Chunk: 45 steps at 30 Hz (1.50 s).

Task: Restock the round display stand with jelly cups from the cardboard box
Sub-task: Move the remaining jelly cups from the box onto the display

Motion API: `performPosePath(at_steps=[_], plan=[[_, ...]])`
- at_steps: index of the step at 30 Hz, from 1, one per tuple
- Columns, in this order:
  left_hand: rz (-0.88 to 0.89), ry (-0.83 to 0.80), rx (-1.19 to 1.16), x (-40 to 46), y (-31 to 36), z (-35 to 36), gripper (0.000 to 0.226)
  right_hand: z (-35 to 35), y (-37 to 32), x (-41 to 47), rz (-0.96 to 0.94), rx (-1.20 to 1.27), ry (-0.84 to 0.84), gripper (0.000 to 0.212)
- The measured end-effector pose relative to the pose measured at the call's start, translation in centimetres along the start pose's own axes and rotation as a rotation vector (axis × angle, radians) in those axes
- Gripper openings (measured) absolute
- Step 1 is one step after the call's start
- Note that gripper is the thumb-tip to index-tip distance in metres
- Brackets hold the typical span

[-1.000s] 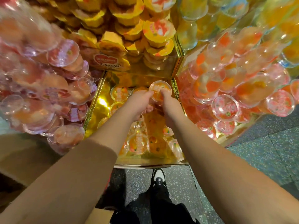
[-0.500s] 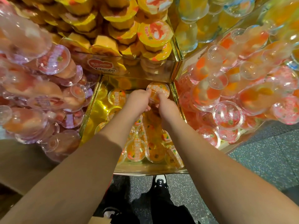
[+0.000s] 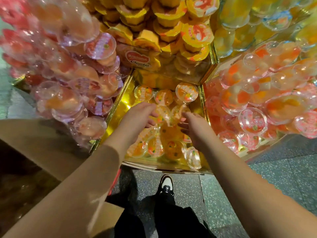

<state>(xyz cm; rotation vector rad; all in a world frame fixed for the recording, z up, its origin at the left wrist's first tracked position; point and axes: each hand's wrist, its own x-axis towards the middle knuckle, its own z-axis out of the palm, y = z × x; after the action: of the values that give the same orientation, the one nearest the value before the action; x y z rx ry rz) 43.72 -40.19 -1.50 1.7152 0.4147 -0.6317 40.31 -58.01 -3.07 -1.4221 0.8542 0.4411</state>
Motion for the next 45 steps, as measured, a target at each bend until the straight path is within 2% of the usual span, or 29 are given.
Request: performPosePath(at_steps=[5, 7, 11, 12, 13, 15, 19, 25, 29, 31, 35, 37, 41, 45], plan=[[0.041, 0.110, -0.110, -7.9, -2.7, -9.5, 0.013, 5.2, -1.7, -6.6, -0.219, -0.391, -0.114, 0.009], [0.045, 0.221, -0.034, -11.2, -4.3, -13.8, 0.012, 9.8, -2.2, -9.5, -0.359, -0.608, -0.200, 0.012], [-0.002, 0.593, 0.163, -16.4, -9.1, -22.6, 0.012, 20.8, -1.2, -15.1, -0.690, -0.978, -0.425, 0.021], [-0.046, 0.628, 0.245, -17.6, -10.6, -24.7, 0.006, 23.6, -0.4, -16.0, -0.758, -1.061, -0.479, 0.023], [-0.100, 0.643, 0.326, -18.9, -12.2, -26.9, 0.013, 26.5, 0.6, -16.8, -0.818, -1.142, -0.533, 0.027], [-0.184, 0.644, 0.387, -21.2, -15.9, -30.8, 0.025, 31.5, 3.0, -18.0, -0.871, -1.260, -0.647, 0.032], [-0.317, 0.683, 0.427, -24.3, -23.8, -35.4, 0.023, 38.9, 8.2, -19.3, -0.819, -1.469, -0.813, 0.040], [-0.478, 0.597, 0.358, -23.7, -34.3, -38.4, 0.036, 45.3, 15.8, -14.6, -0.575, -1.783, -0.732, 0.054], [-0.553, 0.596, 0.255, -22.4, -39.0, -39.2, 0.043, 46.7, 18.9, -11.1, -0.432, -1.848, -0.642, 0.060], [-0.570, 0.519, 0.218, -21.7, -40.5, -39.0, 0.049, 47.1, 20.4, -9.8, -0.392, -1.881, -0.585, 0.065], [-0.554, 0.319, 0.221, -19.8, -42.3, -37.1, 0.062, 48.1, 23.1, -8.4, -0.427, -2.043, -0.543, 0.081], [-0.589, 0.249, 0.256, -19.1, -43.0, -36.3, 0.071, 48.7, 24.3, -7.6, -0.445, -2.081, -0.515, 0.082], [-0.655, 0.220, 0.244, -18.4, -43.9, -35.4, 0.078, 49.9, 25.9, -6.0, -0.556, -2.156, -0.499, 0.078], [-0.732, 0.250, 0.189, -17.0, -44.7, -35.6, 0.082, 50.4, 26.4, -5.3, -0.578, -2.156, -0.470, 0.082]])
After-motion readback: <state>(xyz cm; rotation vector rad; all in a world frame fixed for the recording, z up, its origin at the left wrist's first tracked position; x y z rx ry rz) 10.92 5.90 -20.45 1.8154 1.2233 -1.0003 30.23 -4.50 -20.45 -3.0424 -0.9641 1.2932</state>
